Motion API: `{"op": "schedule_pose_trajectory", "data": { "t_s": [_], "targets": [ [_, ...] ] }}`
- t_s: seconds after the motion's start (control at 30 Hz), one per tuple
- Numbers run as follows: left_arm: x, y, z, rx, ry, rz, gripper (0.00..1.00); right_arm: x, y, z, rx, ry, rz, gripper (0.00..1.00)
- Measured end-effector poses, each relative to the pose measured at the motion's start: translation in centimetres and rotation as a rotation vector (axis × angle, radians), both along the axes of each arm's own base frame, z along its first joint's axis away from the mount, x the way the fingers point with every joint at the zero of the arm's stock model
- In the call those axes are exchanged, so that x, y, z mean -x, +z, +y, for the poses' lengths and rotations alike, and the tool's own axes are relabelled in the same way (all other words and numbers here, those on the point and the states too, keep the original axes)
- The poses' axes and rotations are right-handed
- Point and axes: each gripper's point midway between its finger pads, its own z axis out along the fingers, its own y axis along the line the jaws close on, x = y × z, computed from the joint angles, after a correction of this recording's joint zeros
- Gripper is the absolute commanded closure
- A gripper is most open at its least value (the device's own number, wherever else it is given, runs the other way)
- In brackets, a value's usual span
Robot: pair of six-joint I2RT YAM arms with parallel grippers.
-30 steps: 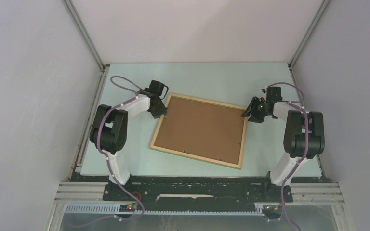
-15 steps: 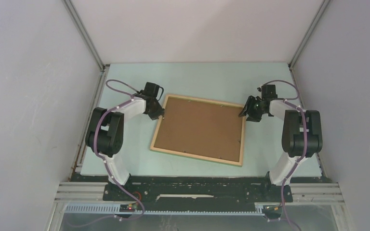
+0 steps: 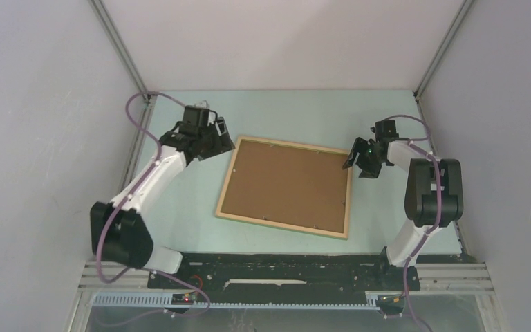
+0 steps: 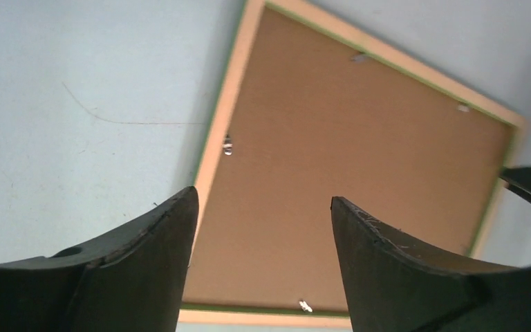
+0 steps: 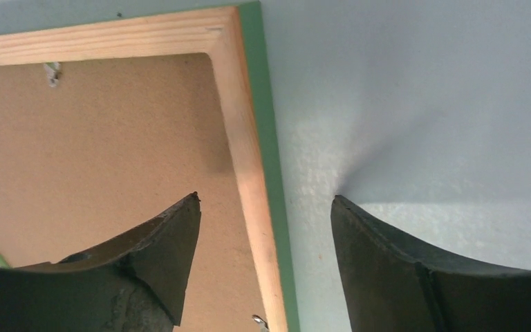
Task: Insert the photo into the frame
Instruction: Install the photo frame at the center of the board.
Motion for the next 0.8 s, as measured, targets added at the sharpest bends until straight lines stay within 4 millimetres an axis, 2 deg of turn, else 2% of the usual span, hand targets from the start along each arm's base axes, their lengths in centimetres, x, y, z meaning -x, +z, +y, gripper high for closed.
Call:
{"op": "schedule_pose_trajectory", "data": {
  "t_s": [0.1,0.17,0.3,0.37,0.43,0.47,0.53,0.6,0.67,0.73,0.8],
  "targets": [
    [1.1,4.0,-0.6,0.039,-0.08,-0.101,0.22,0.5,0.4,-1.1,0.049,-0.02,0.017,0.2],
    [2.1,5.9,-0.8,0.048,-0.131,-0.148,0.22,0.6,1.3,-2.0,0.09,-0.03,0.021,0.2],
    [3.5,7.8,-0.4,0.028,-0.179,-0.196,0.2,0.1,4.7,-3.5,0.22,-0.029,-0.033,0.24],
    [3.7,8.4,0.4,0.002,-0.163,-0.224,0.21,0.4,7.1,-2.5,0.276,0.012,-0.088,0.26],
    [3.7,8.9,1.5,-0.006,-0.128,-0.254,0.21,1.5,9.7,1.4,0.276,0.129,-0.155,0.27],
    [3.7,9.0,2.3,-0.004,-0.104,-0.264,0.21,2.0,10.4,3.2,0.26,0.184,-0.178,0.27],
    [3.9,8.9,4.4,-0.008,-0.041,-0.273,0.2,3.8,11.4,8.2,0.234,0.339,-0.215,0.31],
    [4.2,9.2,6.1,-0.006,0.017,-0.288,0.2,6.7,11.1,13.3,0.214,0.521,-0.218,0.35],
    [4.3,9.8,6.8,0.0,0.046,-0.311,0.21,9.9,10.4,17.0,0.195,0.672,-0.193,0.38],
    [4.6,10.5,7.1,0.011,0.063,-0.336,0.21,13.0,9.3,19.8,0.18,0.808,-0.157,0.4],
    [4.6,11.0,7.2,0.018,0.068,-0.354,0.21,15.4,8.1,21.3,0.194,0.9,-0.106,0.44]
  ]
}}
